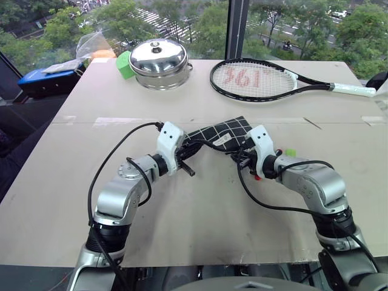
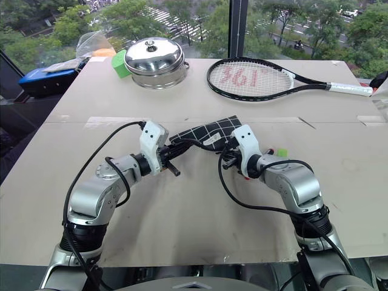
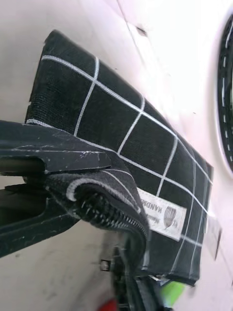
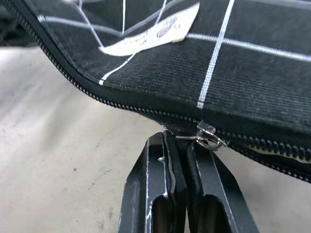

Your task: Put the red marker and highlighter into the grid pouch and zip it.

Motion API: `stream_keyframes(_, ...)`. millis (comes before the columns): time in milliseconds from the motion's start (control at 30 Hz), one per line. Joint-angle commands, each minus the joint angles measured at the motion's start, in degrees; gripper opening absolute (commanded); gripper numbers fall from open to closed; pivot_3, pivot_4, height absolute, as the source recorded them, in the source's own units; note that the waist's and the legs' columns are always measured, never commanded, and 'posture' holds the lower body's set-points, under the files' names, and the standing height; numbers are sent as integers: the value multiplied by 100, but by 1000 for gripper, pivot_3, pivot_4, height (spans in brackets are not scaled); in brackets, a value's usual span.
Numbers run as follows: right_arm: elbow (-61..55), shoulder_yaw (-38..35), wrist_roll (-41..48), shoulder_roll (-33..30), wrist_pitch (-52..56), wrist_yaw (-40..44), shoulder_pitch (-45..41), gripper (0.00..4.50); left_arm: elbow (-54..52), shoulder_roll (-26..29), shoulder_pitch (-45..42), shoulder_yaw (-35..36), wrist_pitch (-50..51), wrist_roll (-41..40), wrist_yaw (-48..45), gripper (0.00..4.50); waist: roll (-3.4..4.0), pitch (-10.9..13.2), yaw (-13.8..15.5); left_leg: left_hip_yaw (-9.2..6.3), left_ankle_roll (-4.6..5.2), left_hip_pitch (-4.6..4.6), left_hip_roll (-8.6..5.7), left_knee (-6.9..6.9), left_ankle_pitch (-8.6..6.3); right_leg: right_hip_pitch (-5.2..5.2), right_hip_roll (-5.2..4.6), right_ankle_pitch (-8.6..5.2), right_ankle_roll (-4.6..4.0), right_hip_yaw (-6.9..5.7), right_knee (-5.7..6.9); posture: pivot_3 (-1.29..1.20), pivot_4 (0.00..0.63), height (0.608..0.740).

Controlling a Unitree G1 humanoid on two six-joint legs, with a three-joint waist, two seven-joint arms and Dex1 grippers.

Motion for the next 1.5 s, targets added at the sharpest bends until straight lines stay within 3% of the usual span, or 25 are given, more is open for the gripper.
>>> stream_keyframes(33,-313,83,-46,99,-117,-49,-125,27,-311,-64,-120,-30,-2,-41,102,0,0,0,0,0,0,0,0,0,0,0,0,0,0,0,0,0,150,740)
stream_keyframes(200,-375,-80,-212,56,-100,-231,-158,27,-462,-211,-55,118,314,-267,276,0,0,0,12,0,0,0,2,0,0,0,-1,0,0,0,0,0,150,740)
stream_keyframes(467,-401,656,-706,-239,-460,-70,-243,27,-592,-541,-186,292,869,-591,631,0,-1,1,-3,0,-1,1,-2,1,1,0,4,0,0,2,0,0,150,740)
stream_keyframes(933,-326,557,-1043,-310,-891,171,-82,27,-755,-587,-151,207,963,-637,738,0,-2,1,6,1,-3,1,-3,2,2,0,1,0,0,5,0,0,150,740)
stream_keyframes(1033,-508,269,-813,-449,-747,384,115,815,-690,-254,-67,139,772,-590,376,0,-2,1,10,0,-5,1,-2,1,3,0,3,0,-1,1,0,0,150,740)
stream_keyframes(1133,-924,148,-586,-733,-523,633,455,2189,-533,18,-41,91,560,-543,76,0,-1,2,14,0,-4,1,-1,0,2,0,3,-1,-2,2,-3,0,150,740)
stream_keyframes(1333,-2018,-1043,424,-866,31,878,1167,2189,-283,465,43,-34,77,-469,-549,0,-4,4,34,1,-1,1,3,-1,0,0,-1,-14,-23,4,-8,0,150,740)
stream_keyframes(1400,-2191,-1697,945,-557,315,771,1167,1680,-252,584,110,-45,-65,-462,-729,0,-5,5,33,2,-1,2,4,-1,0,0,-1,-14,-24,7,-8,0,150,740)
stream_keyframes(1500,-2203,-2351,1348,-256,617,493,949,336,-211,739,160,-60,-240,-460,-986,0,-3,6,37,0,-1,4,8,-1,0,0,0,-14,-24,6,-6,0,150,740)
